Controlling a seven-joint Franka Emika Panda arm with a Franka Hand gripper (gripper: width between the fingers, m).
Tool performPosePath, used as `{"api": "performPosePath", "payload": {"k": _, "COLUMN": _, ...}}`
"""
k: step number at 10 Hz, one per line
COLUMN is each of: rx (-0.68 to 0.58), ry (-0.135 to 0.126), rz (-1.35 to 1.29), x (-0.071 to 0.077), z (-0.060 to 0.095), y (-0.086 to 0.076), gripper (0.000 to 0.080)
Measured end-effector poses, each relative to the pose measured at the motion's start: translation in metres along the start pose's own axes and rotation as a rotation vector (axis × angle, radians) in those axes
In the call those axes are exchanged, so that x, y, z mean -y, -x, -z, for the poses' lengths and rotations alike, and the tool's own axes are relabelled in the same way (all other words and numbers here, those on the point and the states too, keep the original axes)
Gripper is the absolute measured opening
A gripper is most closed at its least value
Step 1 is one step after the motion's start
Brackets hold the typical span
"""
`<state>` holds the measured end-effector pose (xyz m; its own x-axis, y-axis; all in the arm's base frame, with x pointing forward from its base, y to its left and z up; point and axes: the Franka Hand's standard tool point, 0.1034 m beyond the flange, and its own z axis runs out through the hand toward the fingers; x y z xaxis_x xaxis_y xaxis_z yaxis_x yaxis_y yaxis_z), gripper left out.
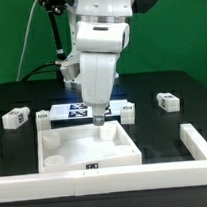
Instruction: Assemble one leg
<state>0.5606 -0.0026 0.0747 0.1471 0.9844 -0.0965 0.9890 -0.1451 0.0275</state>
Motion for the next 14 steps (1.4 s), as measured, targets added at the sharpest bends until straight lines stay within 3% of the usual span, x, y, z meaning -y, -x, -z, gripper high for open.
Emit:
{"api": "performPosePath", "payload": {"k": 1, "rx": 0.0, "ry": 0.005, "rz": 0.034, "x": 0.0, "z": -0.001, "y": 0.002, "gripper": 0.065}}
{"api": "performPosePath", "payload": {"k": 2, "rx": -0.004, "ry": 0.015, "rz": 0.154, "x": 0.014, "z": -0.008, "y": 0.01, "gripper": 0.065}}
{"api": "performPosePath", "payload": {"k": 3, "rx": 0.0, "ry": -0.006, "rz": 0.212, "x": 0.034, "z": -0.012, "y": 0.017, "gripper": 0.065}}
{"api": "performPosePath", "payload": {"k": 5, "rx": 0.007, "ry": -0.044, "rz": 0.277, "x": 0.051, "z": -0.015, "y": 0.023, "gripper": 0.065}}
{"api": "performPosePath", "payload": {"k": 9, "rx": 0.007, "ry": -0.05, "rz": 0.28, "x": 0.053, "z": -0.018, "y": 0.026, "gripper": 0.065}}
{"api": "performPosePath", "payload": {"k": 14, "rx": -0.019, "ry": -0.067, "rz": 0.274, "x": 0.074, "z": -0.06, "y": 0.039, "gripper": 0.065}}
